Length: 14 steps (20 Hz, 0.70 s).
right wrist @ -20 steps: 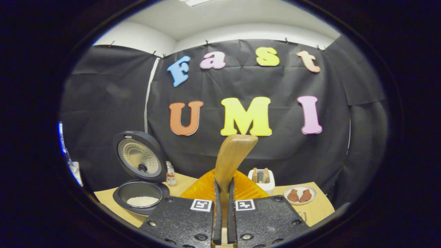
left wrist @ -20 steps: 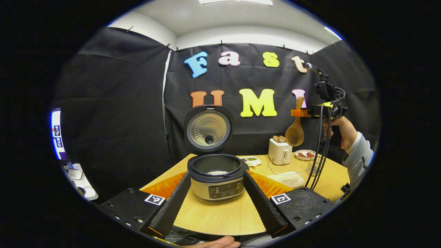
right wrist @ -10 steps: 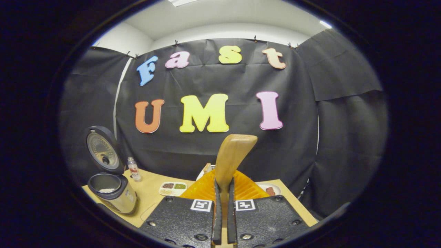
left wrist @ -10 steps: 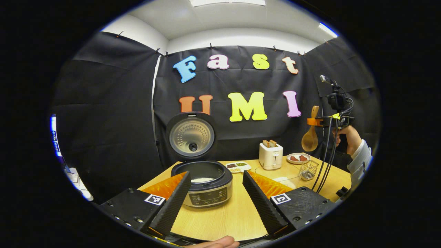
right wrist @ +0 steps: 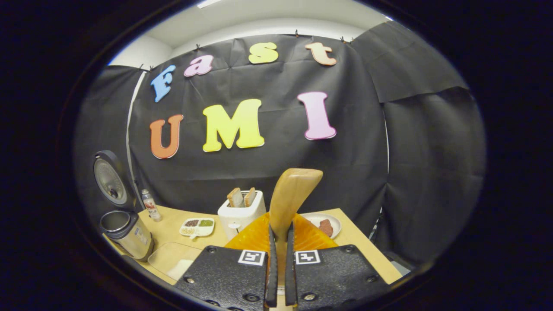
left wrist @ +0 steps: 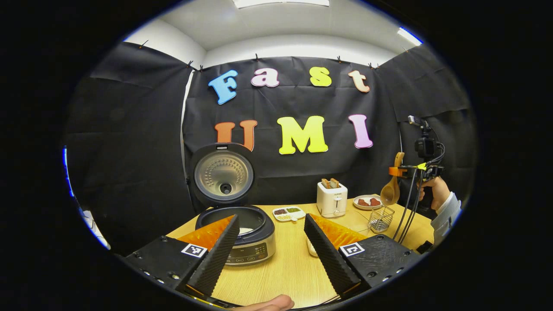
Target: Close the left gripper, press the button to open the rice cooker; take a wooden spoon from the chopstick holder with the right hand, scoop a spoonful of rice and pour it into the rice cooker, then put the wooden spoon back into the chopstick holder.
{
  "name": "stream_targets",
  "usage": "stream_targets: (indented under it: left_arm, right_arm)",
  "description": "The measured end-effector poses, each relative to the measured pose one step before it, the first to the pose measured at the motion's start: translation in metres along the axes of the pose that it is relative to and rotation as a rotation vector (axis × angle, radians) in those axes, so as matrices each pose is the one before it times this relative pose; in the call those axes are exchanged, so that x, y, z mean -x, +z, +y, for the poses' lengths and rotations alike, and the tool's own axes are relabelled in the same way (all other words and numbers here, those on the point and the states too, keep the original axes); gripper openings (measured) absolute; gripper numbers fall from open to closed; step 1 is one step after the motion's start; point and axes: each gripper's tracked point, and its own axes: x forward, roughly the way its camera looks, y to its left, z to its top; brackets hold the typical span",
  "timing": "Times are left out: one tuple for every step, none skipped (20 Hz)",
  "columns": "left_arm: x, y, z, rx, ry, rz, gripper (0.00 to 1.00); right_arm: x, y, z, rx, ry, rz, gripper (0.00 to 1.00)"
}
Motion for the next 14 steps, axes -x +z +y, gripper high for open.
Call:
stream_targets:
  left_arm:
    - [-0.00387, -0.00152, -0.00281, 0.0052, -0.00111, 0.00762, 0.96]
    - [-0.00338, -0.00068, -0.00225, 0.00412, -0.00059, 0.00386, 0.96]
    - [-0.00316, -0.00028, -0.00128, 0.00139, 0.00101, 0.00493, 0.96]
    - [-0.00439, -0.00042, 0.00009, 0.00084, 0.00362, 0.0059, 0.96]
    - [-0.00217, 0.00055, 0.00096, 0.00242, 0.00607, 0.00242, 0.96]
    - [-0.00359, 0.00156, 0.00132, 0.00646, 0.00582, 0.00132, 0.96]
    - [-0.00306, 0.00073, 0.0003, 0.00762, 0.00262, 0.0021, 0.96]
    - [-0.00408, 0.00266, 0.00042, 0.00822, 0.00089, -0.00013, 0.96]
    - [-0.00182, 0.00288, -0.00046, 0.00733, 0.00388, -0.00248, 0.96]
    - [-0.00324, 0.00156, 0.00155, 0.00608, 0.00639, 0.00015, 0.96]
    - [-0.00418, -0.00227, 0.00523, 0.01095, 0.00995, 0.01588, 0.96]
    - [-0.00308, 0.00023, 0.00298, 0.01378, 0.00456, 0.0129, 0.96]
    - [-0.00281, 0.00288, 0.00359, 0.0133, 0.00293, 0.00206, 0.96]
    - [-0.00312, 0.00486, 0.00422, 0.00796, 0.00569, -0.00385, 0.96]
  right_arm:
    - [-0.00644, -0.00821, -0.00569, -0.01327, -0.01075, 0.01225, 0.12]
    - [-0.0056, -0.0094, -0.00604, -0.00757, -0.01115, 0.01164, 0.12]
    - [-0.00571, -0.00877, -0.00499, -0.00843, -0.00701, 0.01651, 0.12]
    - [-0.00516, -0.00857, -0.00208, -0.01194, 0.00185, 0.01796, 0.12]
    - [-0.00474, -0.00729, 0.00064, -0.01849, 0.01213, 0.01934, 0.12]
    - [-0.00434, -0.0064, 0.00058, -0.02065, 0.01208, 0.02063, 0.13]
    - [-0.0014, 0.00015, 0.00134, -0.01529, 0.01676, -0.0008, 0.17]
    - [0.00091, 0.00482, -0.00066, 0.0026, 0.00466, -0.01461, 0.18]
    - [0.00003, 0.00567, -0.0034, 0.01375, -0.01141, -0.01909, 0.35]
    - [0.00025, 0.00648, -0.00226, 0.0189, -0.01317, -0.0229, 0.49]
    - [0.00554, 0.00973, -0.00372, 0.02549, -0.02361, -0.02, 0.63]
    - [0.00664, 0.01008, -0.00208, 0.02237, -0.02022, -0.01997, 0.65]
    - [0.00719, 0.00971, -0.00016, 0.0154, -0.01103, -0.01989, 0.72]
    - [0.00721, 0.00866, -0.0002, 0.0096, -0.01292, -0.01617, 0.8]
